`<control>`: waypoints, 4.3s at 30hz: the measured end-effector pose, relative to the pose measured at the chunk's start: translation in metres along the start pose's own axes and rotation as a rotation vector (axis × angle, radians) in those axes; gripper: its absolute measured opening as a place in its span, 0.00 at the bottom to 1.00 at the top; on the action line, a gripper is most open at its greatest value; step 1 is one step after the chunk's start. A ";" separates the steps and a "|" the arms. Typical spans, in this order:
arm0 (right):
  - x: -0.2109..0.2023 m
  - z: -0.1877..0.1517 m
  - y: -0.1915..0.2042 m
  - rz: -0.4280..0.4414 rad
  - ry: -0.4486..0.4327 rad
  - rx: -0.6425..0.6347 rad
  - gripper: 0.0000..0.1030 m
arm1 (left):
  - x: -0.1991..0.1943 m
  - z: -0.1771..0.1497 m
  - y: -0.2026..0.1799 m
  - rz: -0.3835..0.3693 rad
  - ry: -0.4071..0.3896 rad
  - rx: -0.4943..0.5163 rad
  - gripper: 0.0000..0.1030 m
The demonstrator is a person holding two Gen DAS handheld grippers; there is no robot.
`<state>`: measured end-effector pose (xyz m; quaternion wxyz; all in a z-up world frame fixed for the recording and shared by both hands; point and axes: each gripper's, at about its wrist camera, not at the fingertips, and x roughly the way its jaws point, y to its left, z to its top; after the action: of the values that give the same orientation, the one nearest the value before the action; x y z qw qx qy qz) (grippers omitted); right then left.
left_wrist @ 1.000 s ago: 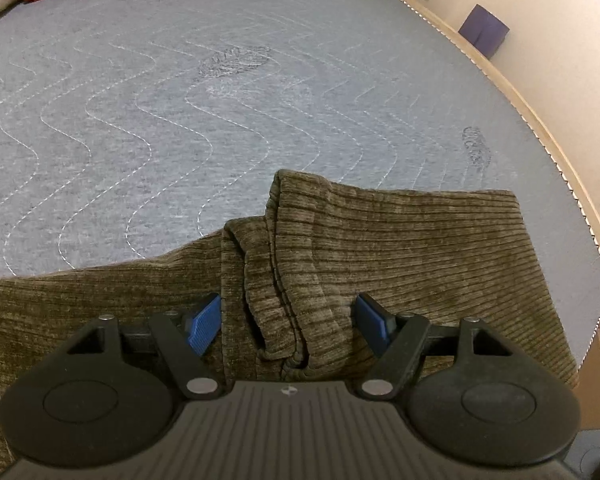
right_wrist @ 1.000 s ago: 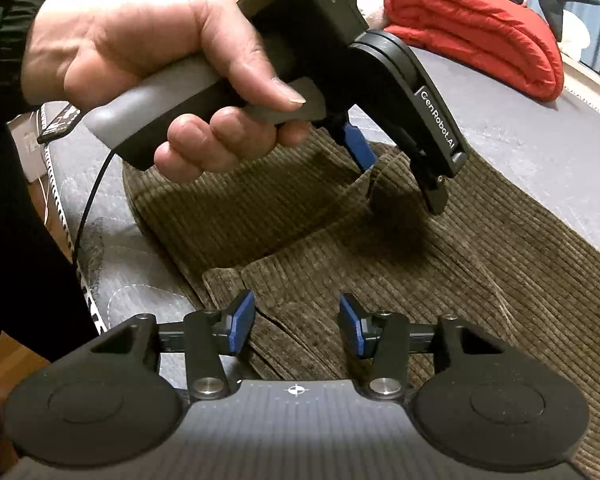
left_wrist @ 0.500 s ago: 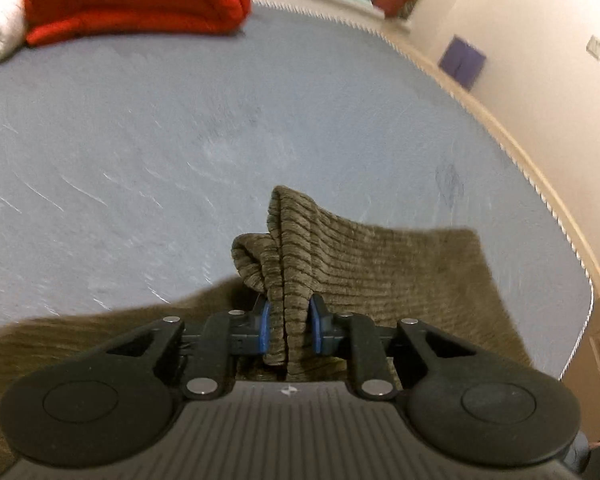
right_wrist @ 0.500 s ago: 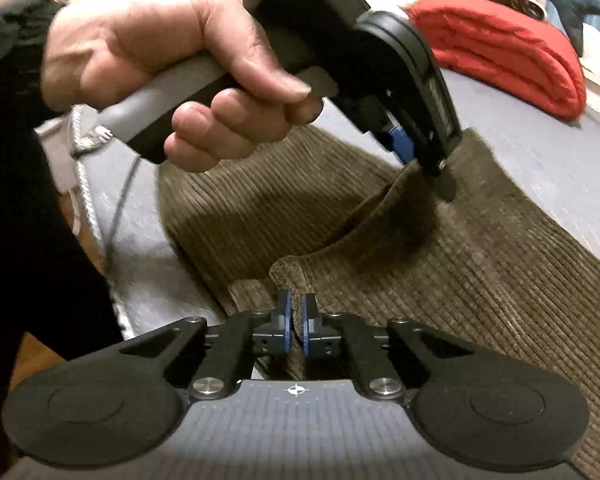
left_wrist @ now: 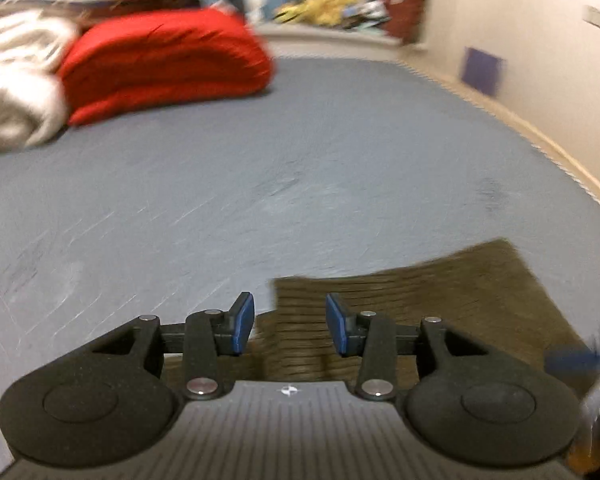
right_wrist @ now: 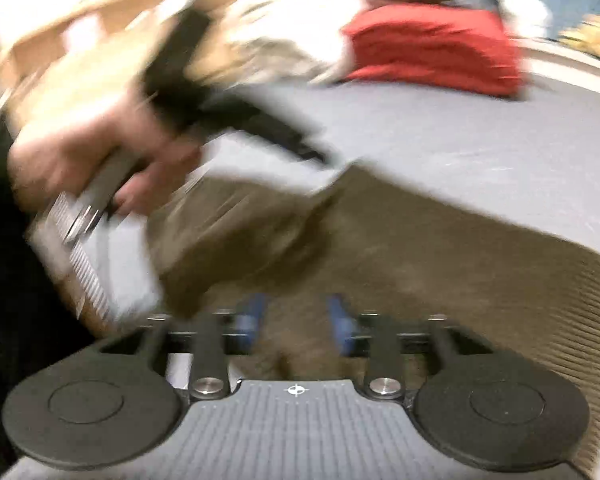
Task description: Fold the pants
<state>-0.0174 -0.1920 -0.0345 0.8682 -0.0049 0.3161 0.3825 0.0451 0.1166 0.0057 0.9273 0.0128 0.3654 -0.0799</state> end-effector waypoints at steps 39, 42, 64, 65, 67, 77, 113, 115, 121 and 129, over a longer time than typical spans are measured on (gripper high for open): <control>-0.043 -0.007 -0.014 -0.360 -0.094 0.117 0.19 | -0.021 -0.006 -0.052 -0.551 0.082 -0.136 0.91; -0.033 0.000 0.048 -0.302 -0.122 -0.137 0.18 | -0.031 0.006 -0.051 -0.658 0.053 -0.167 0.99; 0.020 0.056 0.112 0.138 -0.134 -0.257 0.56 | -0.016 -0.024 0.064 -0.203 0.113 -0.187 0.20; 0.018 0.062 0.105 0.128 -0.165 -0.229 0.65 | -0.024 -0.024 0.081 -0.182 0.107 -0.211 0.20; 0.021 0.073 0.092 0.120 -0.189 -0.163 0.70 | -0.035 -0.031 0.119 -0.147 0.111 -0.258 0.20; 0.125 0.068 0.026 0.006 0.125 0.288 0.78 | -0.049 -0.067 0.234 0.037 0.255 -0.384 0.75; 0.057 0.118 -0.118 -0.078 -0.010 0.411 0.41 | 0.085 0.017 0.073 -0.277 0.078 -0.285 0.51; 0.076 0.119 -0.135 -0.132 0.003 0.442 0.47 | 0.094 0.021 0.063 -0.087 0.056 -0.180 0.57; 0.081 0.114 -0.168 -0.430 -0.056 0.489 0.51 | 0.082 0.035 0.043 0.033 0.006 -0.119 0.55; 0.092 0.098 -0.137 -0.138 0.155 0.245 0.51 | 0.100 0.001 0.009 -0.100 0.202 0.132 0.39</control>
<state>0.1739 -0.2036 -0.0392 0.8595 0.0498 0.4253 0.2790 0.1192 0.1114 -0.0625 0.8778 0.0634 0.4511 -0.1483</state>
